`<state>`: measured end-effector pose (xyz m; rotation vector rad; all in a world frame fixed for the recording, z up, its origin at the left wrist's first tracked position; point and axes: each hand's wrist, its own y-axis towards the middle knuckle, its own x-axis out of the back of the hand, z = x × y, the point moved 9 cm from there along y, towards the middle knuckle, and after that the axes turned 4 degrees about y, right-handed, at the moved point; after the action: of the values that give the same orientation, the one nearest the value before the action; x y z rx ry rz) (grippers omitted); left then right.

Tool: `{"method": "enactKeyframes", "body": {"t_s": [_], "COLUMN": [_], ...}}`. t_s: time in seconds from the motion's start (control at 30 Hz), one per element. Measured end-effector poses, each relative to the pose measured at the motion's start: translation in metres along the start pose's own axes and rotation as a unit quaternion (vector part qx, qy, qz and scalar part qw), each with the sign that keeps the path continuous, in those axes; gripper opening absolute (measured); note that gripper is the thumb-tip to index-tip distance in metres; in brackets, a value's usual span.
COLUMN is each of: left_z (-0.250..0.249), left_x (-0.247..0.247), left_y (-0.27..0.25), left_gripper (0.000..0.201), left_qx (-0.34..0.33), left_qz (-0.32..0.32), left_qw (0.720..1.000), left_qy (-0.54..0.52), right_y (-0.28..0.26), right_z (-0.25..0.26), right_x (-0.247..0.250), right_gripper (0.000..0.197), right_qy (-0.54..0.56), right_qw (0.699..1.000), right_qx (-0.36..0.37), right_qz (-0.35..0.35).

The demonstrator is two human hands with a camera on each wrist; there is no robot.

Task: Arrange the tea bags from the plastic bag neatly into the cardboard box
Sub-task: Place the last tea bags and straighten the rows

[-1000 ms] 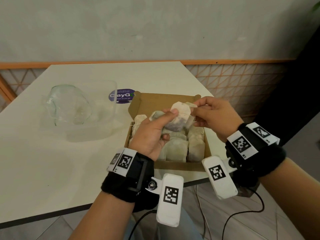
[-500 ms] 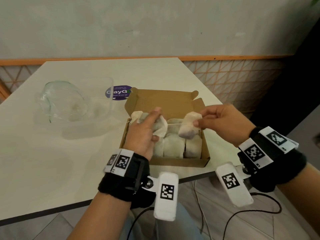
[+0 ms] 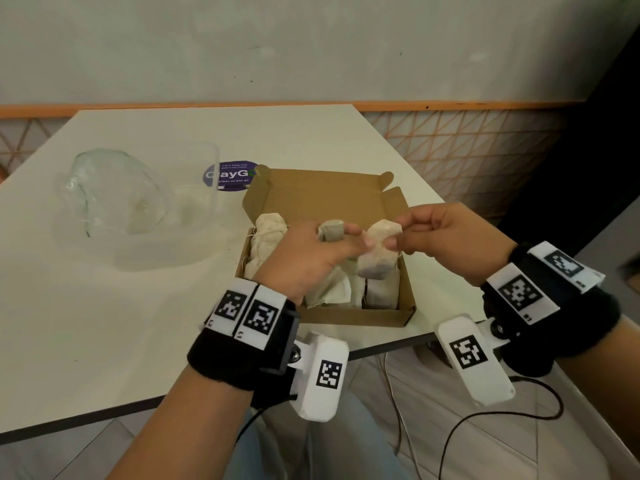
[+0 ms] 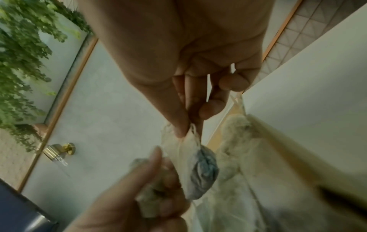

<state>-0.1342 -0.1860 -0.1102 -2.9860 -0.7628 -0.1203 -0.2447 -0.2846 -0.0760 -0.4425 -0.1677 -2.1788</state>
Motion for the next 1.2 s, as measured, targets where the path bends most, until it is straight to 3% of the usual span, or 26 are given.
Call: {"method": "enactKeyframes", "body": {"t_s": [0.07,0.23,0.33,0.43,0.5,0.6,0.77,0.87,1.0,1.2], "left_z": [0.000,-0.004,0.002,0.003,0.000,-0.004,-0.010,-0.015,-0.010,-0.018], "left_x": [-0.011,-0.012,-0.003,0.002,0.004,0.021,0.040,0.043,0.050,0.044], "left_y": [0.001,-0.003,-0.004,-0.005,-0.005,-0.004,-0.007,-0.010,-0.009,-0.006], "left_gripper": [0.039,0.007,0.025,0.049,0.049,0.025,0.020,0.007,0.021,0.012], "left_qx": [0.007,0.000,0.013,0.020,0.013,0.014,0.008,0.001,0.018,0.004], "left_qz": [0.042,0.068,0.072,0.057,0.044,-0.018,-0.092,-0.106,-0.126,-0.094], "left_qw": [0.998,0.979,0.955,0.946,0.953,0.976,0.988,0.990,0.988,0.995], "left_qy": [0.055,0.191,0.286,0.317,0.298,0.218,0.125,0.094,0.085,0.045], "right_y": [0.002,0.008,0.008,0.008,0.008,0.005,-0.004,-0.009,-0.011,-0.008], "right_z": [0.008,0.005,-0.002,-0.007,-0.013,-0.019,-0.024,-0.031,-0.028,-0.027], "right_x": [-0.001,0.003,0.010,0.016,0.016,0.012,0.003,-0.003,-0.004,-0.005], "right_gripper": [0.007,0.007,0.004,0.007,0.007,0.003,0.011,0.011,0.006,0.015], "right_qy": [0.010,0.006,0.018,-0.003,-0.022,-0.044,-0.069,-0.115,-0.203,-0.323], "right_qw": [1.000,1.000,0.999,0.998,0.998,0.997,0.996,0.992,0.978,0.942], "right_qx": [0.011,0.005,-0.010,-0.016,-0.025,-0.041,-0.056,-0.055,-0.006,0.023], "right_qz": [0.006,-0.021,-0.048,-0.059,-0.058,-0.046,0.006,0.003,-0.047,-0.086]}}
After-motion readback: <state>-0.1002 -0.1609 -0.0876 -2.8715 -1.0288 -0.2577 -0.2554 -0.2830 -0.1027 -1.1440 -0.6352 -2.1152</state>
